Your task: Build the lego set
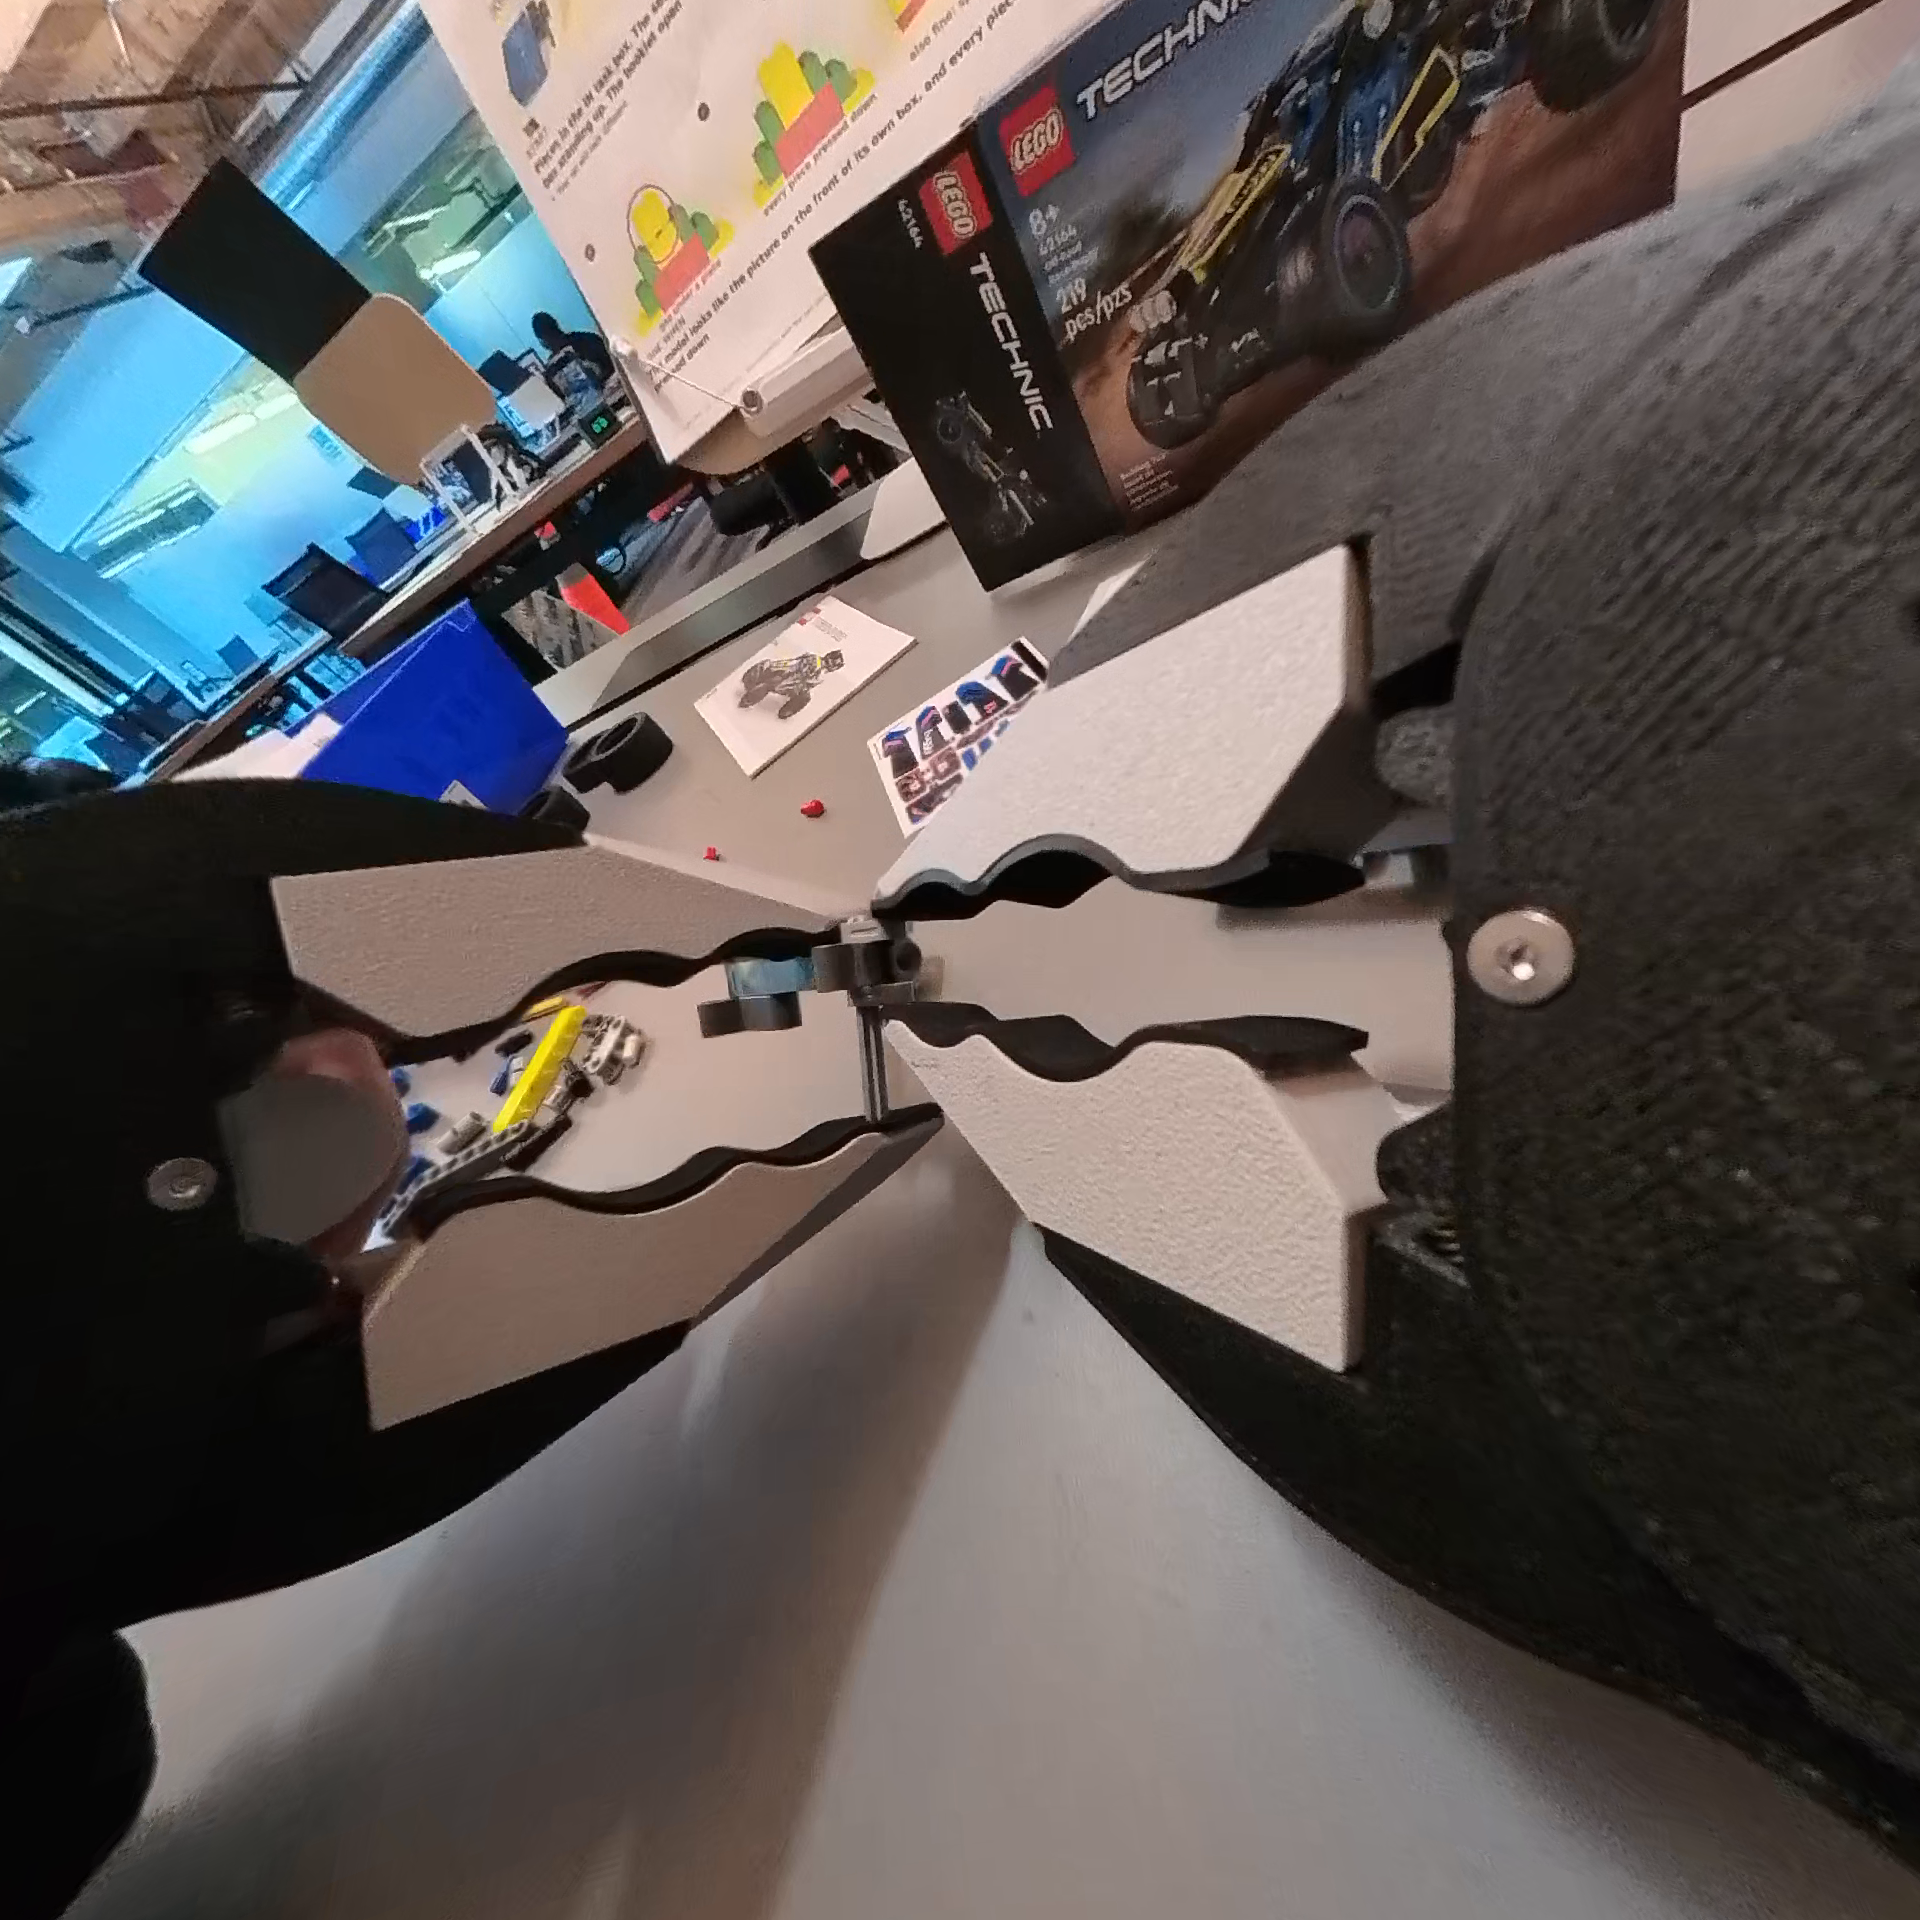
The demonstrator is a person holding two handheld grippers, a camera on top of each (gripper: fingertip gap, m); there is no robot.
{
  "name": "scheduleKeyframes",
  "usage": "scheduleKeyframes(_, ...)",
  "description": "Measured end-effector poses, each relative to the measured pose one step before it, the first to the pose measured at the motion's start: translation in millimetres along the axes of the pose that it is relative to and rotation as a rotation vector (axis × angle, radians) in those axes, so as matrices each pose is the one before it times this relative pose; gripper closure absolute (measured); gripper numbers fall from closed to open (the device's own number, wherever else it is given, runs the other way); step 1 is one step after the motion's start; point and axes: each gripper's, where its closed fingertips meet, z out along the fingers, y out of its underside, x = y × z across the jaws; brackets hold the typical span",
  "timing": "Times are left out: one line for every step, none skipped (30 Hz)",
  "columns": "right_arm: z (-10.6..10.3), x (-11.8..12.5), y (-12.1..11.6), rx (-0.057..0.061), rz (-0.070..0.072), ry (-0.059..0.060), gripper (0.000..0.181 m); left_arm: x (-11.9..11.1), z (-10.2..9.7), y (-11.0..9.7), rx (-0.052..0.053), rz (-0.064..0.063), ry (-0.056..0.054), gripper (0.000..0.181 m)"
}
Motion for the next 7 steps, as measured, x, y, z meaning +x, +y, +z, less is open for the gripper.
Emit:
scheduleKeyframes(-0.89, 0.30, -0.11, 0.0030, 0.0117, 0.0004, 0.167, -0.08, 0.17, -0.98, 0.0112, -0.0140, 0.0042, 0.144)
scheduleKeyframes(-0.49, 0.77, -0.32, 0.0062, 0.0099, 0.0048, 0.167, -0.39, 0.00, -0.91, 0.0105, -0.0137, 0.0046, 0.144)
scheduleKeyframes(-0.39, 0.62, 0.07, 0.0012, 0.0058, 0.0017, 0.167, -0.44, 0.38, -0.55, 0.0075, -0.0036, -0.0019, 0.144)
scheduleKeyframes(0.28, -0.38, 1.09, -0.0062, 0.0009, -0.0019, 0.167, 0.19, 0.76, 0.14, 0.0021, 0.0017, -0.0025, 0.145)
scheduleKeyframes(0.24, -0.25, 0.56, -0.0050, -0.0063, 0.0018, 0.167, 0.23, 0.49, 0.31, -0.0017, 0.0019, -0.0014, 0.145)
scheduleKeyframes(0.10, -0.09, 0.32, -0.0042, -0.0043, 0.0033, 0.167, -0.23, 0.15, 0.05, 0.0002, 0.0016, -0.0018, 0.145)
scheduleKeyframes(-0.20, 0.65, -0.68, 0.0046, 0.0033, 0.0036, 0.167, -0.60, -0.10, -0.40, 0.0054, -0.0023, -0.0032, 0.145)
